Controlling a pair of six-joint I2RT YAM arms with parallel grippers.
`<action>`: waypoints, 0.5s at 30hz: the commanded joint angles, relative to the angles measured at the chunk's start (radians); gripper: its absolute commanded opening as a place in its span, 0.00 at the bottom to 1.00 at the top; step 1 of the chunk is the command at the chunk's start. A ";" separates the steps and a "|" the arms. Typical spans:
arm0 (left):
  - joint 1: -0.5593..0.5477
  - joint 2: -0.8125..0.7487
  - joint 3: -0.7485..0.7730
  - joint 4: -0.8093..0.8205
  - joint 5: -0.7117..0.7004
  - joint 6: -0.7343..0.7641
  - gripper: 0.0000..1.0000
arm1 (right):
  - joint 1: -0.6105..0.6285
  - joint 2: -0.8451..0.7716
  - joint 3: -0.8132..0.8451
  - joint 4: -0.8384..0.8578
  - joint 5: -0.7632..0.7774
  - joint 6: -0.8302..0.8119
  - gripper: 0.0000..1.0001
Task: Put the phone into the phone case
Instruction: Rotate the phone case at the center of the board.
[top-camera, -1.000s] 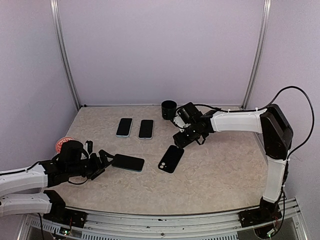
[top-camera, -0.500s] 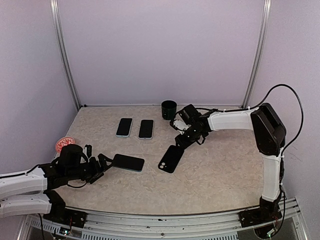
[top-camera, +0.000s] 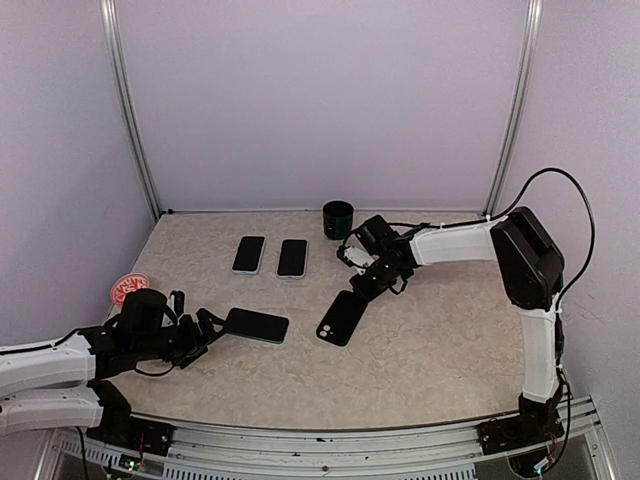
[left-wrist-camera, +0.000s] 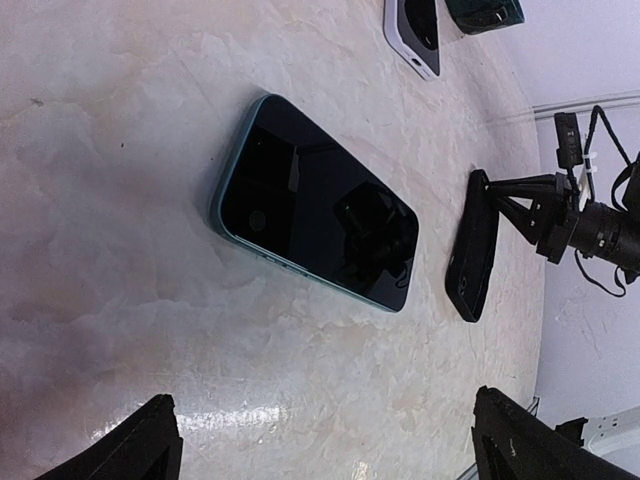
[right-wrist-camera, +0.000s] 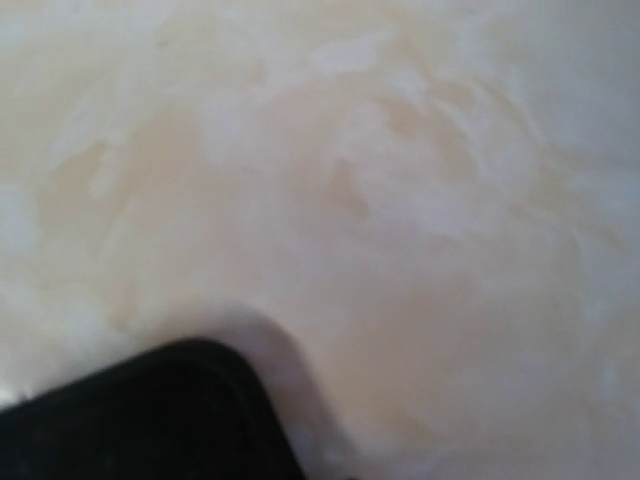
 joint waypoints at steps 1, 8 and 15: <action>-0.005 0.000 -0.008 0.021 -0.008 0.004 0.99 | -0.005 0.012 0.005 0.021 -0.027 0.012 0.06; -0.004 0.024 0.006 0.053 -0.001 0.007 0.99 | -0.006 -0.055 -0.039 0.024 -0.021 0.100 0.00; -0.005 0.043 0.017 0.062 0.002 0.010 0.99 | -0.006 -0.183 -0.192 0.081 0.037 0.381 0.00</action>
